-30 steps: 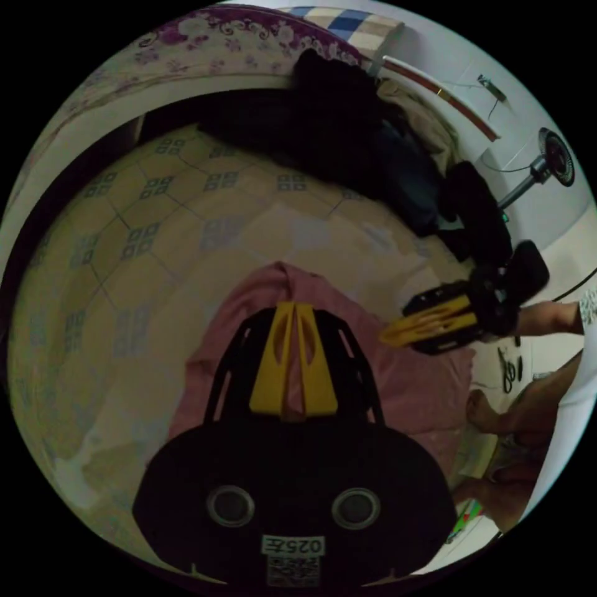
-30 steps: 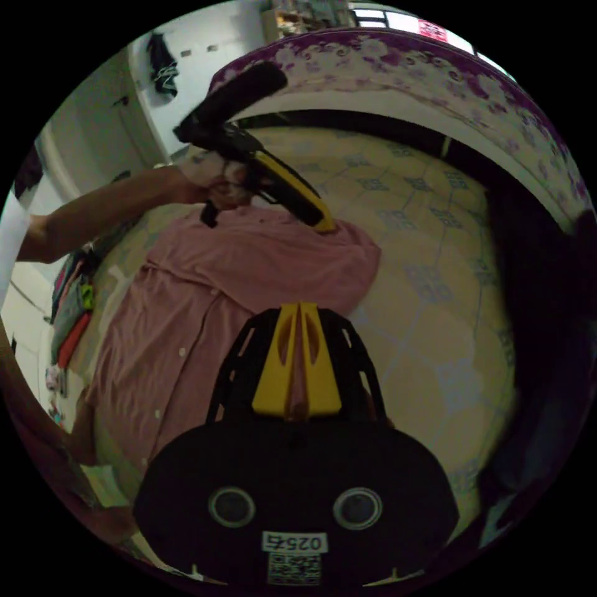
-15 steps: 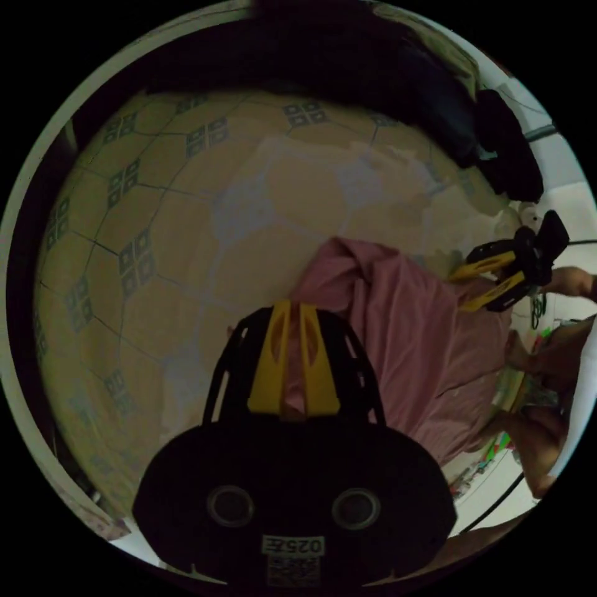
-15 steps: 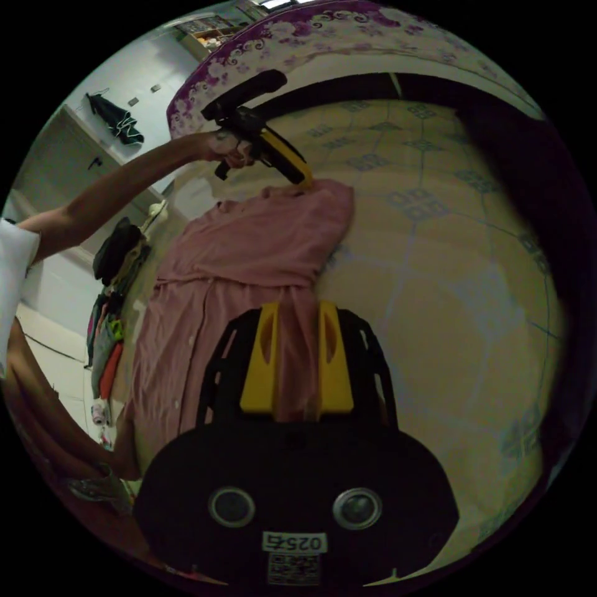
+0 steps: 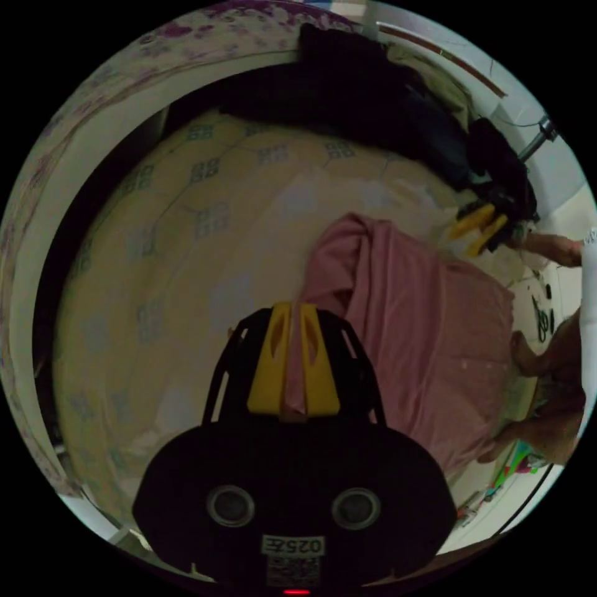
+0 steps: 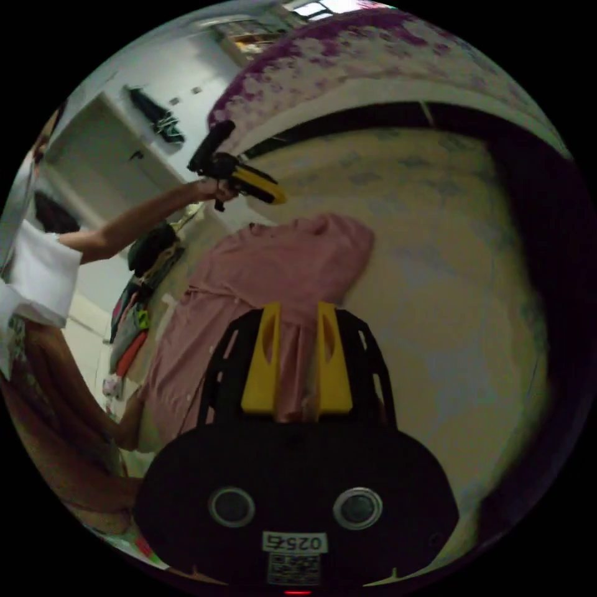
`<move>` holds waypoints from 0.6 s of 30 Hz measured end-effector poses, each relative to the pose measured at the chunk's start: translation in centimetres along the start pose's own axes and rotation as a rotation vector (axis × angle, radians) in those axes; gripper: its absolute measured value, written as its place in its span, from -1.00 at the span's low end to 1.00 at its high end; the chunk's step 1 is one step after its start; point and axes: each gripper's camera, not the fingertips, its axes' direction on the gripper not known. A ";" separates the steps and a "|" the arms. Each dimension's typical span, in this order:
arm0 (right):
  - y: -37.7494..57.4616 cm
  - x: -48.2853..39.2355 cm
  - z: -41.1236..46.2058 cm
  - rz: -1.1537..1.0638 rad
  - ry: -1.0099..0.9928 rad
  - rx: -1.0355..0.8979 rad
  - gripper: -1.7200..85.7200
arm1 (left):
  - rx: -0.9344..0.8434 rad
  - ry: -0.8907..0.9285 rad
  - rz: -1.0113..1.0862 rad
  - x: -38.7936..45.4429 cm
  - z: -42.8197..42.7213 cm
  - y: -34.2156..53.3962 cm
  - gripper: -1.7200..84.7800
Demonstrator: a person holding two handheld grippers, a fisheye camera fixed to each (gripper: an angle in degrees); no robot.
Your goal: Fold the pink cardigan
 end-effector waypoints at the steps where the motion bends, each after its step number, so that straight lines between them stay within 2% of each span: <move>1: -1.5 0.0 0.3 -0.040 0.003 -0.021 -0.74 | -0.029 0.007 -0.001 -0.3 -0.2 1.1 -0.95; 3: -7.7 -0.6 2.6 -0.235 0.034 -0.128 -0.73 | -0.133 0.024 -0.049 -1.6 0.0 4.8 -0.90; 5: -11.9 -0.8 5.6 -0.321 0.080 -0.201 -0.74 | -0.190 0.046 -0.107 -2.3 0.8 6.8 -0.88; 12: -21.0 -2.0 16.7 -0.328 0.042 -0.495 -0.76 | -0.104 0.103 -0.325 -4.8 2.0 10.5 -0.89; 15: -21.9 -3.0 19.3 -0.329 0.193 -0.477 -0.80 | -0.088 0.094 -0.340 -5.2 1.8 10.7 -0.92; 18: -23.2 -3.5 21.1 -0.321 0.260 -0.491 -0.87 | -0.088 0.064 -0.331 -5.1 1.6 10.8 -0.96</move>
